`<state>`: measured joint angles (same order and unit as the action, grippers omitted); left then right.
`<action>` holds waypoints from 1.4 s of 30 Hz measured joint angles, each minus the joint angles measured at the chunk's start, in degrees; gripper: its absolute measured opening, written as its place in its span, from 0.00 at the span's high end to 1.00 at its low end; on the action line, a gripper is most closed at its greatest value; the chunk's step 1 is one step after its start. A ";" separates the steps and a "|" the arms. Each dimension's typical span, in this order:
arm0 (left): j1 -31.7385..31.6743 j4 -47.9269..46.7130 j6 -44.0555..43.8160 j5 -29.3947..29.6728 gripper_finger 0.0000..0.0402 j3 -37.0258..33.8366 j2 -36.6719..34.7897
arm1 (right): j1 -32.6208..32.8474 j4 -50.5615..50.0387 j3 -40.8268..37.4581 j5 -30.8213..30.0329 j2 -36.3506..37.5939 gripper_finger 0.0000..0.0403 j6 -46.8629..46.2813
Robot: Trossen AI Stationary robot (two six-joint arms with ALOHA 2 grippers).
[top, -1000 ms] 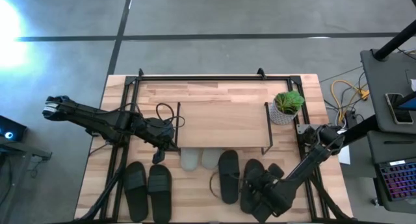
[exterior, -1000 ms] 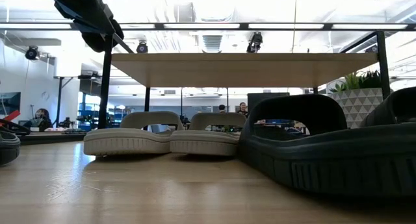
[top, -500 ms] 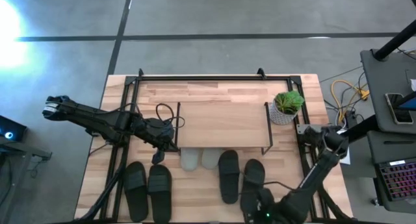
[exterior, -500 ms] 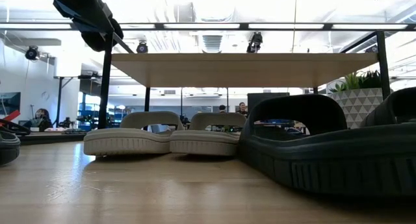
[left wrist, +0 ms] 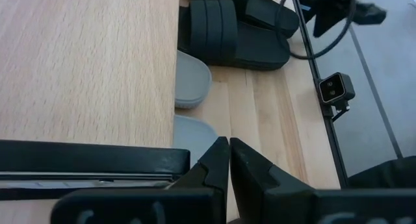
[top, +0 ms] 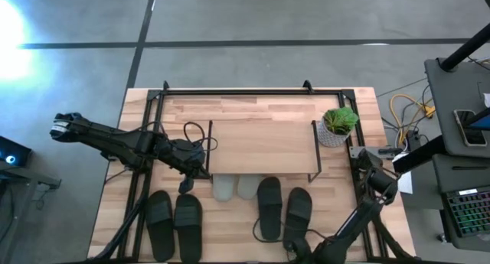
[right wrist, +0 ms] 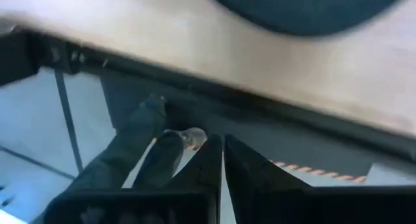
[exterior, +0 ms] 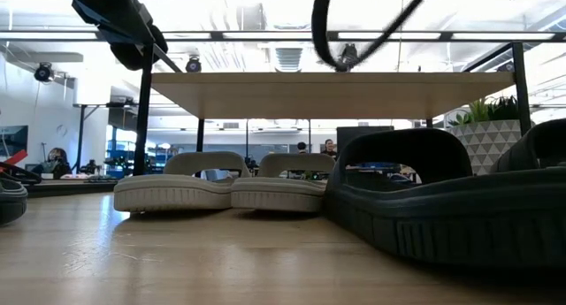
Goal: Pick and place slides into the shelf
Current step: Move the right black slide beside the other black slide under the shelf
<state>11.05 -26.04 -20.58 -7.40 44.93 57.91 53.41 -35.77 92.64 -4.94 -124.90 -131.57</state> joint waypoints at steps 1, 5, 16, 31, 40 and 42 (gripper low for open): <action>0.00 0.02 0.00 0.02 1.00 0.00 -0.02 | -0.05 -0.23 -0.02 -0.55 -0.44 0.98 -0.02; 0.00 0.02 0.00 0.02 1.00 0.00 0.00 | -0.43 -3.67 -0.09 -2.60 -0.50 0.98 0.02; -0.06 0.08 0.02 0.19 1.00 0.00 0.00 | -0.93 -14.78 0.22 -2.59 -0.36 0.98 0.20; -0.04 0.13 0.03 0.18 1.00 0.00 0.02 | -1.31 -27.50 -0.20 -2.17 1.17 0.98 0.80; -0.04 0.34 0.04 0.29 1.00 0.00 0.02 | -3.32 -34.17 -0.15 -6.49 1.46 0.98 1.30; -0.04 0.37 0.04 0.32 1.00 0.00 0.02 | -4.58 -33.87 -0.15 -7.65 1.46 0.98 2.42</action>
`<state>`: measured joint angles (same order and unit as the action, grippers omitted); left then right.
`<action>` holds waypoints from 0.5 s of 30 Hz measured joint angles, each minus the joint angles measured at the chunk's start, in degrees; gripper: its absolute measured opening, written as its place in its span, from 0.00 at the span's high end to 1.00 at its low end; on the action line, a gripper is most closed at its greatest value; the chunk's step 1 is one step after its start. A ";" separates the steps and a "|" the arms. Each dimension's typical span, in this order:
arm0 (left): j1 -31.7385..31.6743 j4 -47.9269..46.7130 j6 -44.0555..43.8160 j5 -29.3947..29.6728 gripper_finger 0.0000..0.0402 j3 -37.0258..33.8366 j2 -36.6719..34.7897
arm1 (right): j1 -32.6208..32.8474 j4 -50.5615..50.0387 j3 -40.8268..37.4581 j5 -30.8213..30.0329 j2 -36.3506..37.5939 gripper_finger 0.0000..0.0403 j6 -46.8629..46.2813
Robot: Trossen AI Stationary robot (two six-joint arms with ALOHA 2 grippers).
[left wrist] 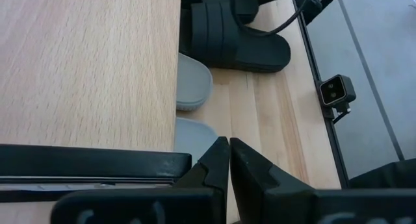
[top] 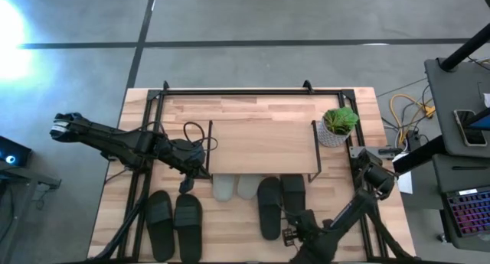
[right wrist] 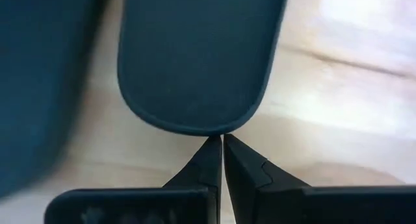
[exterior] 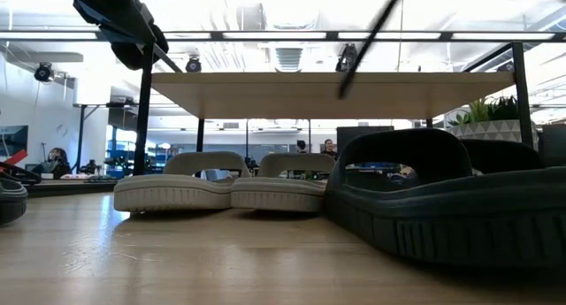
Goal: Pick and place slides into the shelf
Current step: Move the right black slide beside the other black slide under the shelf, then move the black slides under the shelf
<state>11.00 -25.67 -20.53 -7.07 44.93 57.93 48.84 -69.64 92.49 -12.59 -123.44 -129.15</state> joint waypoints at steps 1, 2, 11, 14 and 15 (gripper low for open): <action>0.00 0.00 0.00 0.01 1.00 0.00 0.00 | -0.50 0.78 0.00 -0.14 0.02 0.98 0.88; 0.00 0.00 0.00 0.01 1.00 0.00 0.00 | -0.86 1.82 0.14 -0.14 0.02 0.98 1.95; 0.02 -0.08 0.00 0.00 1.00 0.00 0.00 | 1.24 3.78 7.46 0.82 -0.33 0.98 0.80; 0.04 -0.07 0.00 0.02 1.00 0.00 0.00 | 2.30 6.34 9.15 0.51 -0.35 0.98 -1.84; 0.04 -0.07 0.00 0.02 1.00 0.00 0.00 | 2.36 7.72 9.53 0.53 -0.35 0.98 -1.82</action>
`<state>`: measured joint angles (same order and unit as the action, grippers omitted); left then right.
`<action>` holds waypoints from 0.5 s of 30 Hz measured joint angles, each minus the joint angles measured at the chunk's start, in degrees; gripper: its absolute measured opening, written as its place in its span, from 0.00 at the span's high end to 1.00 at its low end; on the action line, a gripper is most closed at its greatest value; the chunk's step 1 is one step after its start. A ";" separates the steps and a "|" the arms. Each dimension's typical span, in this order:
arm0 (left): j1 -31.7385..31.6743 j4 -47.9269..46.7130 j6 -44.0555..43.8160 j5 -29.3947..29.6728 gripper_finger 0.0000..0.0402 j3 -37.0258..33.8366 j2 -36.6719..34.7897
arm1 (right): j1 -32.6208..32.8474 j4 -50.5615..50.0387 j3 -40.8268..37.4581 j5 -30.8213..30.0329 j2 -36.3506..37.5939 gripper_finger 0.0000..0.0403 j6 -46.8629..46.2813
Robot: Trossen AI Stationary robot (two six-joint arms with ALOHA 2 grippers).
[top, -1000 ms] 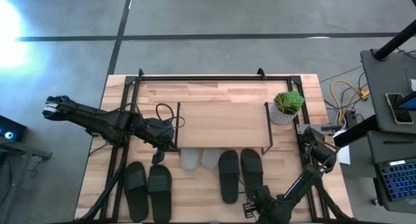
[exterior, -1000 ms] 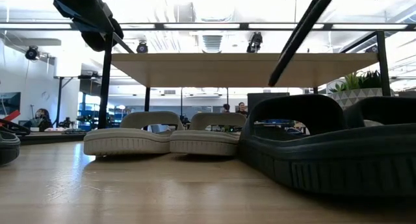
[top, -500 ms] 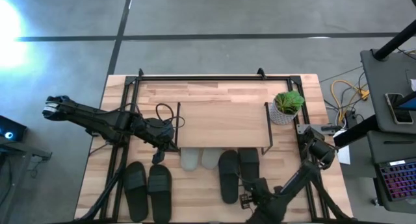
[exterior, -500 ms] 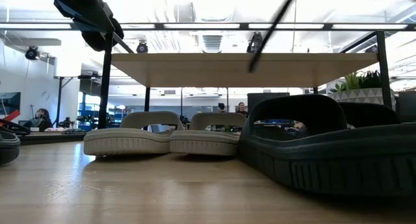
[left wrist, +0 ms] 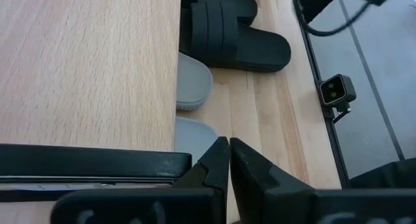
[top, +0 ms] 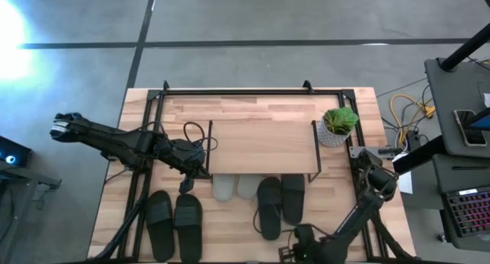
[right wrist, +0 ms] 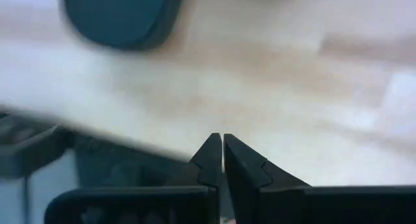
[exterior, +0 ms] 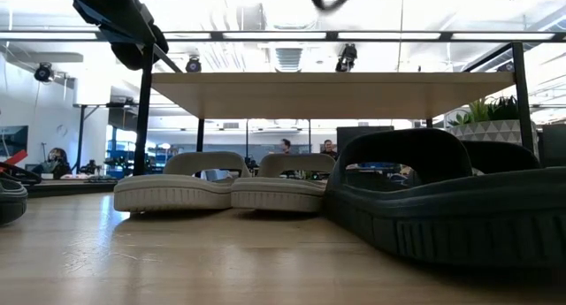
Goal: Pick and place slides into the shelf
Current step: Move the black slides under the shelf
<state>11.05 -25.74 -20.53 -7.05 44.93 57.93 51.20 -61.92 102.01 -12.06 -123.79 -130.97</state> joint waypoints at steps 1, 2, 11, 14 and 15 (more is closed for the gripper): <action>0.00 0.00 0.04 0.00 1.00 0.00 0.00 | -0.01 1.27 0.07 -0.24 -0.01 0.98 0.02; 0.00 0.00 0.16 0.00 1.00 0.00 0.02 | -0.18 2.34 0.07 -1.10 -0.22 0.98 0.17; 0.00 -0.26 0.42 0.00 1.00 0.00 0.02 | -4.07 8.53 0.20 -4.47 -4.73 0.98 4.69; 0.00 -0.24 0.42 -0.02 1.00 0.00 0.02 | -4.91 10.98 1.82 -4.51 -6.64 0.98 7.18; 0.00 -0.24 0.42 0.00 1.00 0.00 0.02 | -5.12 10.98 2.57 -4.50 -7.26 0.98 7.39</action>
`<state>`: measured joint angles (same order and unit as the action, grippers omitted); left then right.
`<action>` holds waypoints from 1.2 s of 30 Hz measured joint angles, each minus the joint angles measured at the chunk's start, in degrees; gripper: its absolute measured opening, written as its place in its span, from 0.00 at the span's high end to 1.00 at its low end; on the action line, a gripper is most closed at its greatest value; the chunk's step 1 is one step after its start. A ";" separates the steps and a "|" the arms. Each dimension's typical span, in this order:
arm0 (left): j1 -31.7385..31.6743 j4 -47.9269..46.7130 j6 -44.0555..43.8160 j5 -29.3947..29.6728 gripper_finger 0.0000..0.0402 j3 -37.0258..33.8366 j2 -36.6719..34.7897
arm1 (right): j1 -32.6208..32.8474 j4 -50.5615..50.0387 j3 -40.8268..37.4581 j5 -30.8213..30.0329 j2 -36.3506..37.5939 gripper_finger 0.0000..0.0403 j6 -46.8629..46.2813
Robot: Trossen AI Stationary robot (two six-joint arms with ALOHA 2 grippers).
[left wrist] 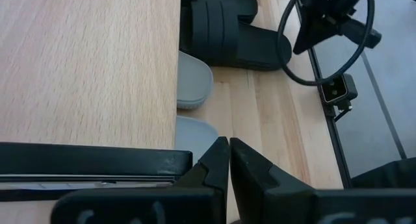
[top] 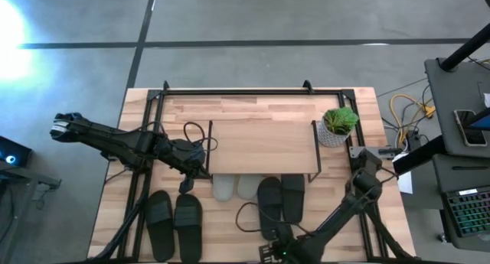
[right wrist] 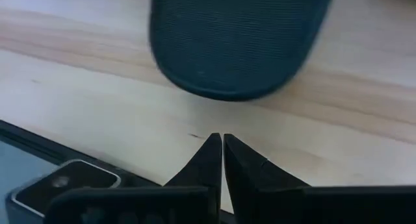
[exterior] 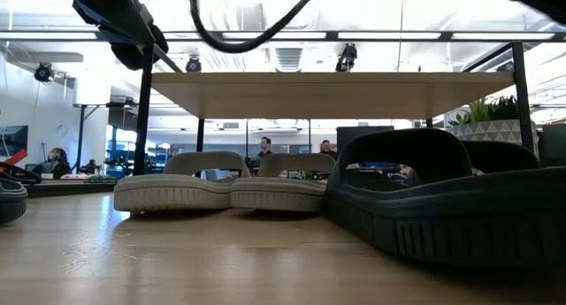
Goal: Pick and place slides into the shelf
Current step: Move the black slides under the shelf
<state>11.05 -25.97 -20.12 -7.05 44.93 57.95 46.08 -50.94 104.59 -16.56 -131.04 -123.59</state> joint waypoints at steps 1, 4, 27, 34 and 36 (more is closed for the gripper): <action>-0.02 -0.01 0.00 -0.02 1.00 0.00 0.00 | -0.21 -0.02 0.78 -0.04 -0.49 0.98 0.20; -0.02 0.00 0.09 0.00 1.00 0.00 0.00 | -0.81 -0.16 2.88 -0.47 -1.98 0.98 0.67; -0.04 0.02 1.03 0.00 1.00 0.00 0.00 | -9.20 -7.37 4.70 -6.80 -3.08 0.98 15.77; -0.04 0.00 1.03 0.00 1.00 0.00 0.00 | -4.91 -8.85 8.26 -5.28 -3.01 0.98 14.98; -0.04 0.01 1.03 -0.02 1.00 0.00 0.00 | -2.81 -12.35 9.17 -3.47 -2.86 0.98 9.98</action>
<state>11.00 -25.96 -19.09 -7.07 44.93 57.95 43.27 -63.29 113.76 -20.03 -133.90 -113.60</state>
